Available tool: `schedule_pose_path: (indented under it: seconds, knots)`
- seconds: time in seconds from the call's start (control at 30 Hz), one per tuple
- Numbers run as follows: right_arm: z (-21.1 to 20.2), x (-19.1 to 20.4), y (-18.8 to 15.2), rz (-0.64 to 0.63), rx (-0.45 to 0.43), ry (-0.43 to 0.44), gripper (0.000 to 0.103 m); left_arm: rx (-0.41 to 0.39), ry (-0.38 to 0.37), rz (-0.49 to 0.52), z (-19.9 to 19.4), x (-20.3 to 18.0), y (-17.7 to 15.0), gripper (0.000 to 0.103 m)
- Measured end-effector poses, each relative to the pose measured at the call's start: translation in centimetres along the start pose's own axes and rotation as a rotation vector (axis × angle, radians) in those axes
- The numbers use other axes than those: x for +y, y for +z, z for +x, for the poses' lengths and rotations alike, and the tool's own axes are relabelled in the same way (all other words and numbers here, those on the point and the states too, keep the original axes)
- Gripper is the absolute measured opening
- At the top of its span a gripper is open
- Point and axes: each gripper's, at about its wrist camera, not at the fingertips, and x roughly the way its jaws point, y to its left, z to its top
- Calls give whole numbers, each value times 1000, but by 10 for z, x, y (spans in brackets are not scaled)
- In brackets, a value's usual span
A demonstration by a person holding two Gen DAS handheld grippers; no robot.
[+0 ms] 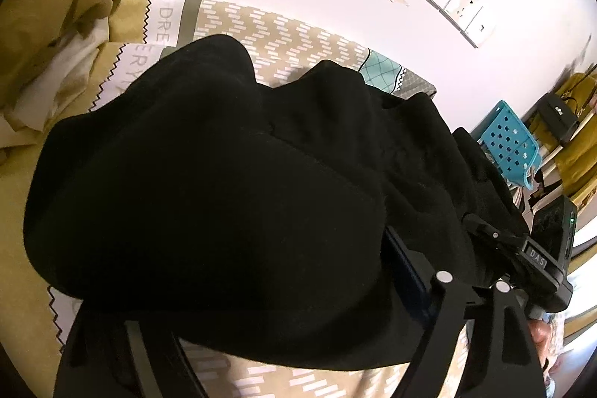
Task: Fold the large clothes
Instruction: 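Grasp the folded black shirt bundle with both grippers and lift it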
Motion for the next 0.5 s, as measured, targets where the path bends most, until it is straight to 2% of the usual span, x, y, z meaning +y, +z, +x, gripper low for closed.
schedule_pose_path:
  seconds: [0.07, 0.2, 0.37, 0.43, 0.5]
  knots:
    - [1, -3, 0, 14, 5, 15, 49, 1, 12, 10, 1, -1, 1, 80]
    - [3, 1, 3, 13, 9, 17, 62, -5, 21, 21, 2, 1, 2, 78]
    - [7, 6, 7, 16, -2, 7, 71, -13, 23, 41, 4, 1, 3, 76]
    - [8, 8, 7, 0, -5, -7, 69, -11, 15, 38, 4, 2, 3, 76]
    - [9, 7, 6, -5, -7, -18, 56, -10, 3, 32, 3, 4, 4, 73]
